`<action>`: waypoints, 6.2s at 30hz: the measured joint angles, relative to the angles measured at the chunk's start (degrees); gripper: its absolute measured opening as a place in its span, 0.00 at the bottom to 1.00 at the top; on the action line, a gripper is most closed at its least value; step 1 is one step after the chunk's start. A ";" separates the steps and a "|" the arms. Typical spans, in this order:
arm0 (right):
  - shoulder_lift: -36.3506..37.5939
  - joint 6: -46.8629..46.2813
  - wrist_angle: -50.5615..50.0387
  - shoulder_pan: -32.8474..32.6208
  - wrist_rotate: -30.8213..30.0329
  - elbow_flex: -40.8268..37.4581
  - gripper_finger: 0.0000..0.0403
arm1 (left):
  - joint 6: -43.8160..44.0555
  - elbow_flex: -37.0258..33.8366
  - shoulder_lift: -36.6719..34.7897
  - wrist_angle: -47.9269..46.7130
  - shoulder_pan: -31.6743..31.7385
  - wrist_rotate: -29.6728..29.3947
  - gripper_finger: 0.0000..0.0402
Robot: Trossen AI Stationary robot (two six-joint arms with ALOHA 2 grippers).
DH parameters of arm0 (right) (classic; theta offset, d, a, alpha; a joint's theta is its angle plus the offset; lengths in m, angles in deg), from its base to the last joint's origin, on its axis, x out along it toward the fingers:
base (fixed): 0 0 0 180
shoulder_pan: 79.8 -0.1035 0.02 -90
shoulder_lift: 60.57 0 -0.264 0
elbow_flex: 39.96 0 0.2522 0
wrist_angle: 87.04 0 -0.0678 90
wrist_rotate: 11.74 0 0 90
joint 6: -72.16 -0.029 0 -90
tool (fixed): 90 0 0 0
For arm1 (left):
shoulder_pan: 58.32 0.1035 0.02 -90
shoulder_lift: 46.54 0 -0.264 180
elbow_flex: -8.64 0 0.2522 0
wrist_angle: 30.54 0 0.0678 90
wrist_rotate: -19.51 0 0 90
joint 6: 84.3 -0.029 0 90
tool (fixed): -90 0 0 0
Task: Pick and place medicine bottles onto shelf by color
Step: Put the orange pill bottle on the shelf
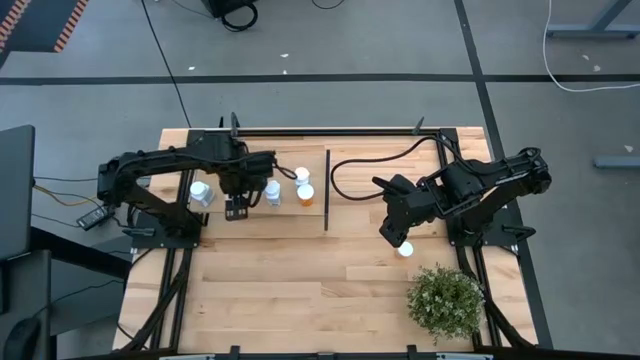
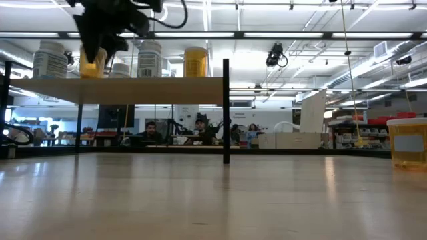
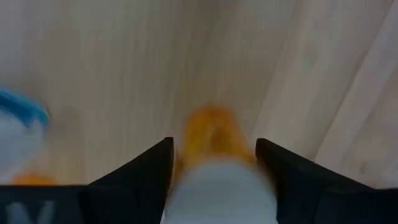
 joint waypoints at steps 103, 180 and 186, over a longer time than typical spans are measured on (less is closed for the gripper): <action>1.49 4.37 26.89 -3.69 14.01 -45.97 0.77 | 10.82 35.17 -3.35 -0.87 -0.23 -10.75 0.68; -43.91 33.05 7.53 7.28 15.71 32.76 0.57 | 11.03 35.08 -5.65 -1.81 -0.17 -10.71 0.48; -48.29 33.30 9.70 5.83 16.02 32.76 0.57 | 11.81 35.08 -5.64 -1.81 -0.23 -10.71 0.49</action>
